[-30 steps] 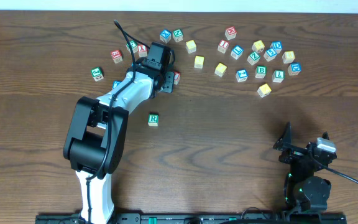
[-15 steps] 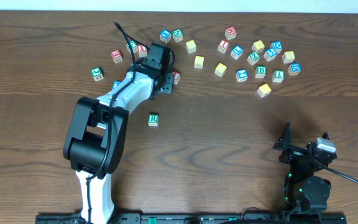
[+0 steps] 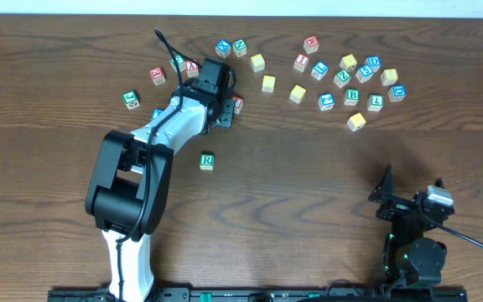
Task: Spell out ROBOT
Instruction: 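Lower the open left gripper down around the yellow O block, then close the left gripper on the yellow O block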
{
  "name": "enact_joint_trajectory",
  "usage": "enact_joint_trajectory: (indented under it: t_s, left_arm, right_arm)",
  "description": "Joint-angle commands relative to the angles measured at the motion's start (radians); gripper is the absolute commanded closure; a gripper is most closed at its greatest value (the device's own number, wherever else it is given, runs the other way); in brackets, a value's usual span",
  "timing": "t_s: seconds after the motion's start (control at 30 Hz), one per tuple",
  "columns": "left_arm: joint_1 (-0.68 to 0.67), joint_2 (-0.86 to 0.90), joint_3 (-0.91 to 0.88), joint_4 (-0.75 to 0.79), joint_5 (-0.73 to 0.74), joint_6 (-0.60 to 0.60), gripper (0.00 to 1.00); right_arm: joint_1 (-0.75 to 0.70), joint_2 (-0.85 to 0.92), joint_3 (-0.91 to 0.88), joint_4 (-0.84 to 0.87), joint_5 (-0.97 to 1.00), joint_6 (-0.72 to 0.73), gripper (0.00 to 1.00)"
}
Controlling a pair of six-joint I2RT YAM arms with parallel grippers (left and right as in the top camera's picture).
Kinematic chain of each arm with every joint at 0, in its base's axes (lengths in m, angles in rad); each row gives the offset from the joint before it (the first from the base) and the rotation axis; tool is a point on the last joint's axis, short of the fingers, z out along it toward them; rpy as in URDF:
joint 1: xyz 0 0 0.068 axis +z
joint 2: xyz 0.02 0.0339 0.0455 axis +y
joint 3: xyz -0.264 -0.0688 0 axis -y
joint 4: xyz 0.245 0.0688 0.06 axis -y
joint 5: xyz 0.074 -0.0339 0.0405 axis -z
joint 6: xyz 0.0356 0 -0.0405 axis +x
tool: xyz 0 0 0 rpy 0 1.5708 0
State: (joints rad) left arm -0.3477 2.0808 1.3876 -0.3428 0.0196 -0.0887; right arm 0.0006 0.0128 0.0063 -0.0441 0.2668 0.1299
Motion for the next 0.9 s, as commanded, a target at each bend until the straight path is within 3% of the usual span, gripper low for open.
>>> enact_joint_trajectory:
  t_s: [0.0,0.87]
  left_arm:
    - [0.004,0.002,0.025,-0.016,-0.005,0.006,0.59]
    - [0.005,0.003,0.092,-0.102,-0.006,0.017,0.59]
  right_arm:
    - [0.014,-0.002,-0.001,-0.004,0.012,0.015,0.01]
    - [0.014,-0.002,-0.001,-0.004,0.012,0.015,0.01]
